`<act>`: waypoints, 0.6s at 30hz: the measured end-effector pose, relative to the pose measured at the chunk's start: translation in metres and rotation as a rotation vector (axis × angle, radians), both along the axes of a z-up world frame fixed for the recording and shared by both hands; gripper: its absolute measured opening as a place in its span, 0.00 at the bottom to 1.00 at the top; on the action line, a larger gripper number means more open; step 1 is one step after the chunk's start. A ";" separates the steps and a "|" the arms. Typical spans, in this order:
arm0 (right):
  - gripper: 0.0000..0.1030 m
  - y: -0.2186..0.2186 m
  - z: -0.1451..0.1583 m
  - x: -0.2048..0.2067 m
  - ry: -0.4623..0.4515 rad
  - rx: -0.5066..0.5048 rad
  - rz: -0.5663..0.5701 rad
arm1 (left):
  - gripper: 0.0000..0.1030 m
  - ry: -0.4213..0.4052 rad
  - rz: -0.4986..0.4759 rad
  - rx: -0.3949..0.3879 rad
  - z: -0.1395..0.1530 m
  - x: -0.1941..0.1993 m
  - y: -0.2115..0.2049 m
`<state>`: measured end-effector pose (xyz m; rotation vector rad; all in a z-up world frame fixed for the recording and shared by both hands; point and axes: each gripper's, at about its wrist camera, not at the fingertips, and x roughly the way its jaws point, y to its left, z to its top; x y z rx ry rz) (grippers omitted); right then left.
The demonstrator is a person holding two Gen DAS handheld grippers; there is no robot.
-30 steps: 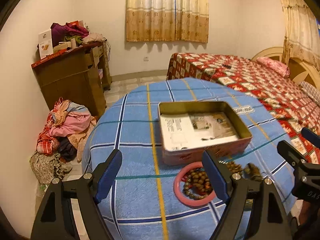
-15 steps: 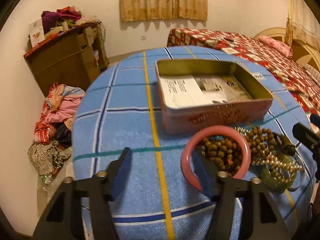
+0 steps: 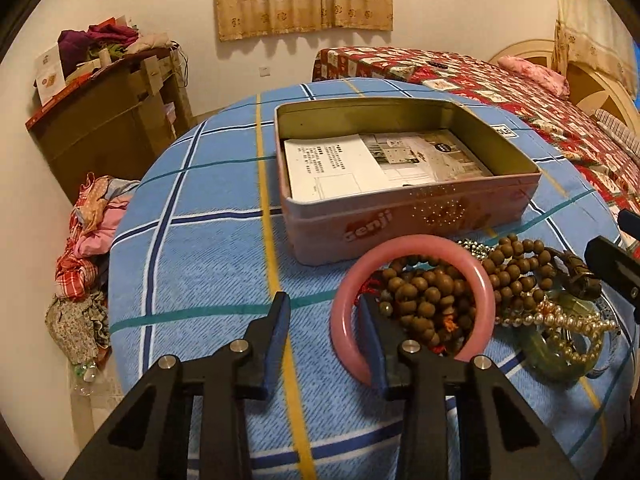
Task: Organize jewelry
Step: 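Lower the left gripper onto the pink bangle and close on it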
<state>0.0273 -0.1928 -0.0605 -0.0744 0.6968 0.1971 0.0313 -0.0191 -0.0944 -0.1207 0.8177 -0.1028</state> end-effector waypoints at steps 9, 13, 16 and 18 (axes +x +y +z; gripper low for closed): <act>1.00 -0.002 -0.002 0.002 0.001 0.001 -0.005 | 0.09 0.011 -0.031 0.006 0.006 -0.007 0.011; 1.00 -0.004 -0.005 0.004 0.011 0.003 -0.012 | 0.08 -0.010 -0.015 0.001 0.017 -0.013 0.020; 1.00 -0.005 -0.007 0.005 0.018 -0.002 -0.013 | 0.08 -0.028 -0.008 0.009 0.024 -0.012 0.024; 0.99 -0.007 -0.007 0.005 0.022 0.000 -0.014 | 0.08 -0.040 -0.004 0.009 0.031 -0.013 0.025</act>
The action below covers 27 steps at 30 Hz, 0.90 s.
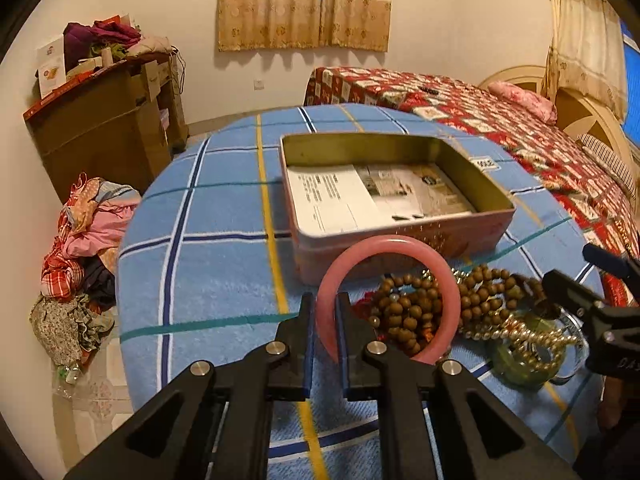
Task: Organize jewelry
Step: 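Lower the left gripper onto the pink bangle and close on it, then lift the pink bangle with the left gripper while the right gripper grasps the brown-strap watch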
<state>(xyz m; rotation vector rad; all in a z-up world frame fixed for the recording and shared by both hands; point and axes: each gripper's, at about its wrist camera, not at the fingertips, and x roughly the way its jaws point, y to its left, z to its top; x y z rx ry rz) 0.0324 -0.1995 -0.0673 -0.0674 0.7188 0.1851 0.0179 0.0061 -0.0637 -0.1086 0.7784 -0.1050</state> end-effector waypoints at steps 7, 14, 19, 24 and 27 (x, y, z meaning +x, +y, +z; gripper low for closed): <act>0.87 0.002 0.000 -0.002 0.023 0.011 0.024 | 0.08 -0.019 0.001 0.024 0.008 0.001 0.000; 0.78 0.008 -0.001 -0.006 0.037 0.035 0.079 | 0.08 -0.020 -0.005 0.018 0.009 0.002 0.000; 0.65 0.014 -0.009 -0.005 0.083 0.042 0.120 | 0.08 -0.019 -0.014 0.020 0.009 0.003 -0.002; 0.35 0.015 -0.012 -0.005 0.104 0.046 0.143 | 0.08 -0.021 -0.009 0.015 0.008 0.004 -0.001; 0.33 0.014 -0.013 -0.005 0.105 0.045 0.147 | 0.08 -0.021 -0.011 0.013 0.009 0.004 -0.001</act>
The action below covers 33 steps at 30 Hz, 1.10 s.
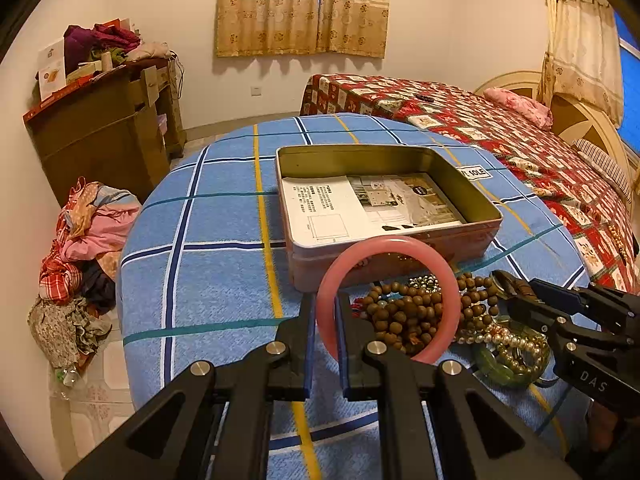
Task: Organize jewelry
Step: 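Lift the pink bangle with the left gripper while the right gripper grasps the brown-strap watch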
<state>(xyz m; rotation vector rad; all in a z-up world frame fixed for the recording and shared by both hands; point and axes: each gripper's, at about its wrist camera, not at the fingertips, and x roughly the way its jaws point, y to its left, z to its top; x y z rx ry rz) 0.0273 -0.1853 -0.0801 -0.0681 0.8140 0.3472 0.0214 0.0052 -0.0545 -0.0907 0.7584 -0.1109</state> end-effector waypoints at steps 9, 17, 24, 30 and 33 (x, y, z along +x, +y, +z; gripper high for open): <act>0.29 -0.004 0.006 -0.002 -0.043 0.001 -0.014 | 0.08 -0.014 -0.005 -0.013 0.005 -0.001 0.000; 0.25 -0.004 0.016 -0.003 -0.085 -0.010 -0.012 | 0.08 -0.026 -0.006 -0.018 0.011 -0.002 0.002; 0.20 -0.006 0.023 -0.002 -0.109 -0.013 -0.012 | 0.08 -0.024 -0.008 -0.020 0.013 -0.002 0.004; 0.20 -0.008 0.029 -0.003 -0.132 -0.013 -0.010 | 0.08 -0.035 -0.006 -0.017 0.018 -0.003 0.006; 0.20 -0.008 0.035 -0.003 -0.143 -0.008 -0.004 | 0.08 -0.044 -0.007 -0.015 0.022 -0.004 0.006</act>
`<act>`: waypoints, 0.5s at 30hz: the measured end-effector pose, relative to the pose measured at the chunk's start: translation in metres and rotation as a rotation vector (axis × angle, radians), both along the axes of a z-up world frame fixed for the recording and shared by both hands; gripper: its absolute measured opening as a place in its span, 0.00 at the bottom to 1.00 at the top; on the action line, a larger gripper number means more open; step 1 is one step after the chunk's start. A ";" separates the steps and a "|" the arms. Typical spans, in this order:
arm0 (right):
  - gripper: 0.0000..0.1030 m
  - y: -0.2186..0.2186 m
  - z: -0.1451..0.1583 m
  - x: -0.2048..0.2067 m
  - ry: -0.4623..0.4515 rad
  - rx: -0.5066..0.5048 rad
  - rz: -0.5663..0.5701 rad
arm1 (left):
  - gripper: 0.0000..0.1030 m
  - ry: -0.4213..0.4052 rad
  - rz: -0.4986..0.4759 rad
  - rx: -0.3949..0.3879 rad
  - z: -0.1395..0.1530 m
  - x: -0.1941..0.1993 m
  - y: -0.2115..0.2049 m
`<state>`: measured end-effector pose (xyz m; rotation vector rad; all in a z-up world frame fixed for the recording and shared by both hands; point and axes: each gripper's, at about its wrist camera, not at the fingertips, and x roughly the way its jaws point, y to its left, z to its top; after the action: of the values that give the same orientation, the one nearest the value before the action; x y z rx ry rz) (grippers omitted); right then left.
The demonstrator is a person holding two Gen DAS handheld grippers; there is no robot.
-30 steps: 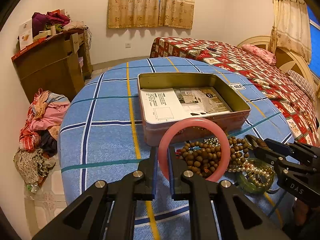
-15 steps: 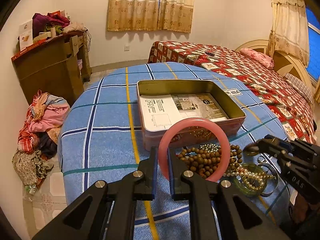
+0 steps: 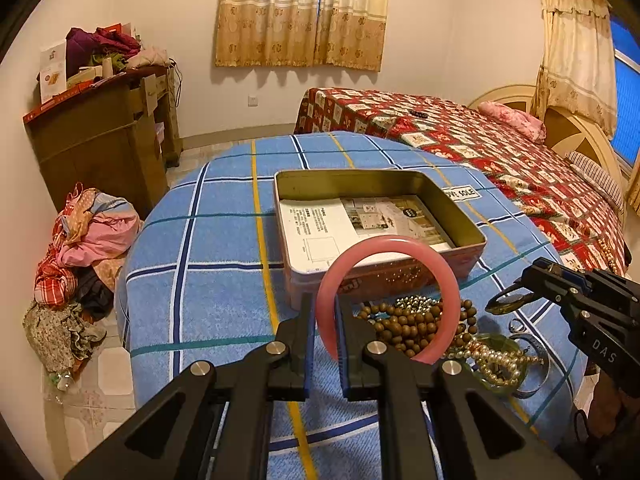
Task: Organize jewelry
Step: 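Lift the pink bangle with the left gripper while the right gripper grasps the brown-strap watch, then carry the bangle and watch over the tin and open both grippers inside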
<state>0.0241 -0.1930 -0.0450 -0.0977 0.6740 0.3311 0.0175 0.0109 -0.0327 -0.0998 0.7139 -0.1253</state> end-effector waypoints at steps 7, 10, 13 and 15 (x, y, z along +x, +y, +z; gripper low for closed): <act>0.20 0.004 0.014 0.001 -0.030 0.011 0.026 | 0.08 -0.024 -0.005 0.011 0.011 0.002 -0.001; 0.20 0.006 0.021 0.004 -0.039 0.025 0.040 | 0.08 -0.030 -0.003 0.009 0.015 0.006 0.001; 0.20 0.007 0.028 0.010 -0.048 0.032 0.050 | 0.08 -0.033 -0.004 0.005 0.019 0.010 0.002; 0.20 0.009 0.031 0.015 -0.049 0.042 0.057 | 0.08 -0.036 -0.009 0.010 0.021 0.013 0.002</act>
<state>0.0392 -0.1839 -0.0136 -0.0854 0.6159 0.3965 0.0304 0.0128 -0.0118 -0.0844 0.6796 -0.1317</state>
